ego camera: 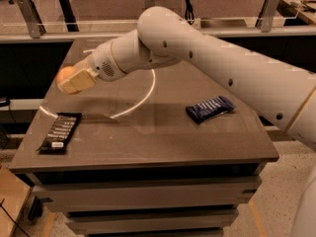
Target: Move orange near rxbar chocolate
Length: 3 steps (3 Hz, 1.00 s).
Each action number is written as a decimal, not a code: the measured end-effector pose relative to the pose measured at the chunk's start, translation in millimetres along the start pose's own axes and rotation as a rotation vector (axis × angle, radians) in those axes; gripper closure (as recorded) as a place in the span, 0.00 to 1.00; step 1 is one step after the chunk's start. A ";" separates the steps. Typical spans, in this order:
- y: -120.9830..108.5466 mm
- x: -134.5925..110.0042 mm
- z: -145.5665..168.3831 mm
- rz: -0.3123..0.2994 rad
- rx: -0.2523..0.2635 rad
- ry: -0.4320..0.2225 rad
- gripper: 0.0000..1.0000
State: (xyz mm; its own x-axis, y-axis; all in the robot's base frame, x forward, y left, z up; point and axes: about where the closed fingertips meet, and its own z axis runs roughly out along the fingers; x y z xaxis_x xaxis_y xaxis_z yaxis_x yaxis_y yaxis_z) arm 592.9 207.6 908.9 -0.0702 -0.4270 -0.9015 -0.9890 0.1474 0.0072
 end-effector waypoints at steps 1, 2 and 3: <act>15.0 28.8 8.0 0.047 -0.021 0.037 0.59; 24.3 48.7 12.3 0.081 -0.030 0.060 0.35; 28.7 59.1 13.2 0.096 -0.033 0.071 0.12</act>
Offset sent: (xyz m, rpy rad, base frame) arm -0.0346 -0.0142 -0.0716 -0.0668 0.1377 -0.0230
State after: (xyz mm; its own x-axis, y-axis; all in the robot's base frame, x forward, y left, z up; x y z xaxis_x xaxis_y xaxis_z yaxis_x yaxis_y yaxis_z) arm 562.1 198.4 850.1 -0.1727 -0.4745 -0.8632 -0.9810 0.1617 0.1074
